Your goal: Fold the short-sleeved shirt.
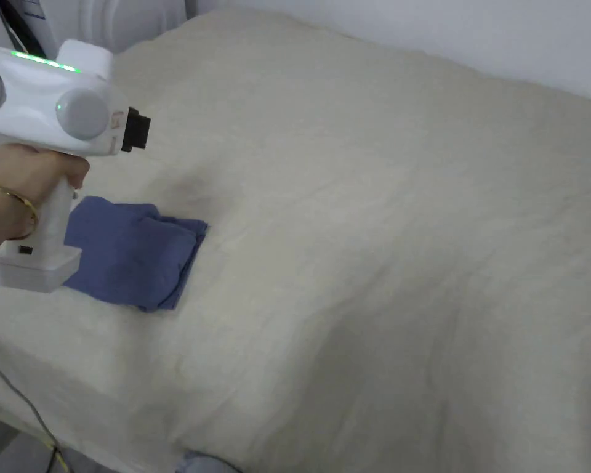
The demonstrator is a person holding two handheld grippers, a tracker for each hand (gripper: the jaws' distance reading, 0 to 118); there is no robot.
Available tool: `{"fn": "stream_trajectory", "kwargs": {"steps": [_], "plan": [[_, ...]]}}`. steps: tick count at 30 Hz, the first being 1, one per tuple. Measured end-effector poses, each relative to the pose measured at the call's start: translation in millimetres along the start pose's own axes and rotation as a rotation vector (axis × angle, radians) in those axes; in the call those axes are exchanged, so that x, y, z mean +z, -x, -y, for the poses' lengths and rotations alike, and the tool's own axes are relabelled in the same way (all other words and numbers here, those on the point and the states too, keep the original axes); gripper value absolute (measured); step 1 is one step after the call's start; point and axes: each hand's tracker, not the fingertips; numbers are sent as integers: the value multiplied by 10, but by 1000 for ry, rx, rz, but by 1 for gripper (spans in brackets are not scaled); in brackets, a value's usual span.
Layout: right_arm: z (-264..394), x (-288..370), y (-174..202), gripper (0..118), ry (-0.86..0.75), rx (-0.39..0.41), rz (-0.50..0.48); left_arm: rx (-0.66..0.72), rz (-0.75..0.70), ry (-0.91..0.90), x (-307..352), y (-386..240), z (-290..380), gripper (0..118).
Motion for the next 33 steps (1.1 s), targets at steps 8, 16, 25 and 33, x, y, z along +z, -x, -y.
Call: {"fn": "stream_trajectory", "kwargs": {"steps": [8, 16, 25, 33], "plan": [[-340, 24, -376, 3, -98, 30, -31, -16, 126, -325, 1074, -962, -387, 11], [-536, -22, -645, 3, -144, 26, -29, 26, 356, -497, 1913, -1948, -324, 0], [-335, 57, -853, 3, -184, 11, 2, 49, 486, -541, 2386, -2775, 191, 0], [-3, 71, -879, 3, -153, -34, -5, 36, 504, -492, 2450, -3017, 793, 0]]}}
